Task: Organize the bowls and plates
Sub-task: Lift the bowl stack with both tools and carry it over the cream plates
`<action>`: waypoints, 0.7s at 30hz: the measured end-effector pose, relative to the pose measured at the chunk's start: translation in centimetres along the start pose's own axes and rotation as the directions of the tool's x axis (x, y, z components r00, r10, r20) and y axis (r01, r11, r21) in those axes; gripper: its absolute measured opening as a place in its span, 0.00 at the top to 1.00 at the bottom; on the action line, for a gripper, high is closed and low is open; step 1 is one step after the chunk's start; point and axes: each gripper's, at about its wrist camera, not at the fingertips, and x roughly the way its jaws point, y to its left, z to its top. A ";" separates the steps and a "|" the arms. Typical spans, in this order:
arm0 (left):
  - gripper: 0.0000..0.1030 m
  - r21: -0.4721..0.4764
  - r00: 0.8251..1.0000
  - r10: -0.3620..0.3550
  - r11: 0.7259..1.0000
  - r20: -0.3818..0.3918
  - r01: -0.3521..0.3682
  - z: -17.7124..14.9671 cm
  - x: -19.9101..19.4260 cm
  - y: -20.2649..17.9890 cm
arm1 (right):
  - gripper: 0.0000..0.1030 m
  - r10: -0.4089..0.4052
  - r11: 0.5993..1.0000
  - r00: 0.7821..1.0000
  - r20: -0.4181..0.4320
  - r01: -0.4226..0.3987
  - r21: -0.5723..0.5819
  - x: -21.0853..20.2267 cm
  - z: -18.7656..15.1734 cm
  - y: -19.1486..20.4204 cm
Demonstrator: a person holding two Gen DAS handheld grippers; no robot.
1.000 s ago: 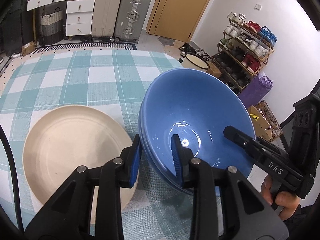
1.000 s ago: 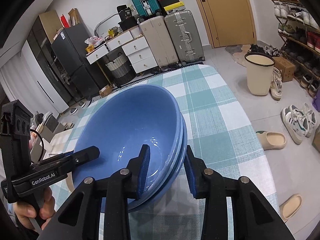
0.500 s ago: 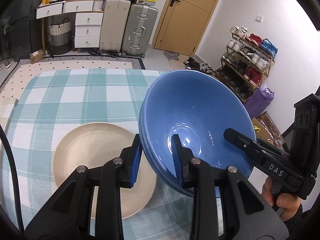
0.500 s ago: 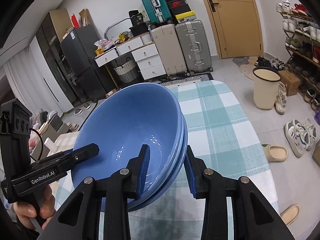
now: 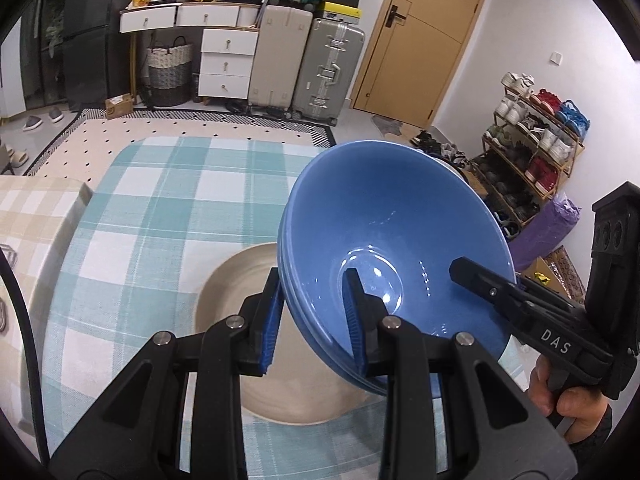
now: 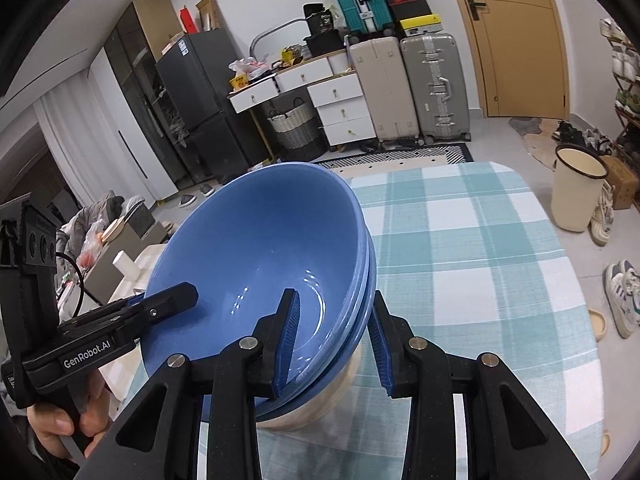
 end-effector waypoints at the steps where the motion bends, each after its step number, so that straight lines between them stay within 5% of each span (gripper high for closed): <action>1: 0.75 -0.003 1.000 0.007 1.000 0.000 -0.007 -0.1 0.0 0.4 | 0.66 0.002 1.000 1.000 -0.004 -0.002 -0.008 0.4 0.0 0.4; 21: 0.75 -0.036 0.991 0.096 0.994 -0.088 -0.100 -0.5 5.9 4.3 | 0.66 0.027 0.999 0.994 -0.110 -0.031 -0.037 7.8 -0.4 2.0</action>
